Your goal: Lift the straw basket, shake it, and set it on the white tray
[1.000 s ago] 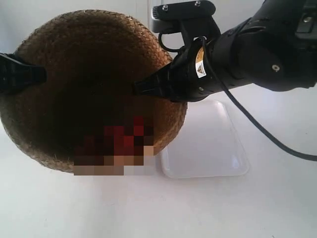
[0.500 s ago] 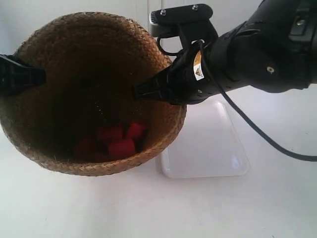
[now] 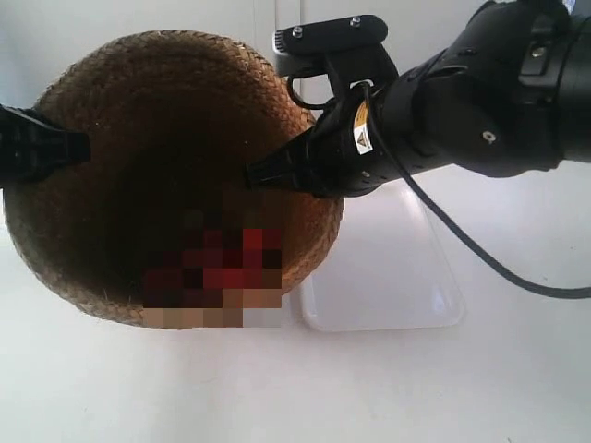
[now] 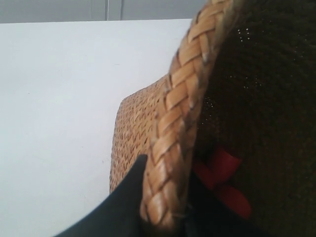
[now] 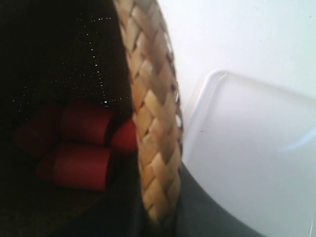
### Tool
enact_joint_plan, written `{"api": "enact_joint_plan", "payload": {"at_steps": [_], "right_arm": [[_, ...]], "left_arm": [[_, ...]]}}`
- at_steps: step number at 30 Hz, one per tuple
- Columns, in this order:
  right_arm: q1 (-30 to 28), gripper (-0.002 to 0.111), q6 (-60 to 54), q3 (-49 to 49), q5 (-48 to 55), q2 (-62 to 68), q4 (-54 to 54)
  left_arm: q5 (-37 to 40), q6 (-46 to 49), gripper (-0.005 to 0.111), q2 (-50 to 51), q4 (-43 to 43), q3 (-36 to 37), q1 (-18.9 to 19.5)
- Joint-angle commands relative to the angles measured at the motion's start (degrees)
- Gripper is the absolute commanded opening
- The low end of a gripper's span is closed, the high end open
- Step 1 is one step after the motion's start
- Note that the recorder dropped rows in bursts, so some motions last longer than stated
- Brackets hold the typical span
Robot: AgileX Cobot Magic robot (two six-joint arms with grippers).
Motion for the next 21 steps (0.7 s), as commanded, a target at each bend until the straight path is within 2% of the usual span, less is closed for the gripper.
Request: {"api": "enact_joint_plan", "payload": {"at_steps": [1, 21], "right_arm": [[0.0, 0.0, -2.1, 0.1, -0.2, -0.5, -1.9], [0.0, 0.0, -1.9, 0.1, -0.8, 2.9, -2.6]], "left_arm": [[0.0, 0.5, 0.0, 0.0, -0.9, -0.1, -0.1], [1.0, 1.0, 0.0, 0.5, 0.7, -0.1, -0.1]]}}
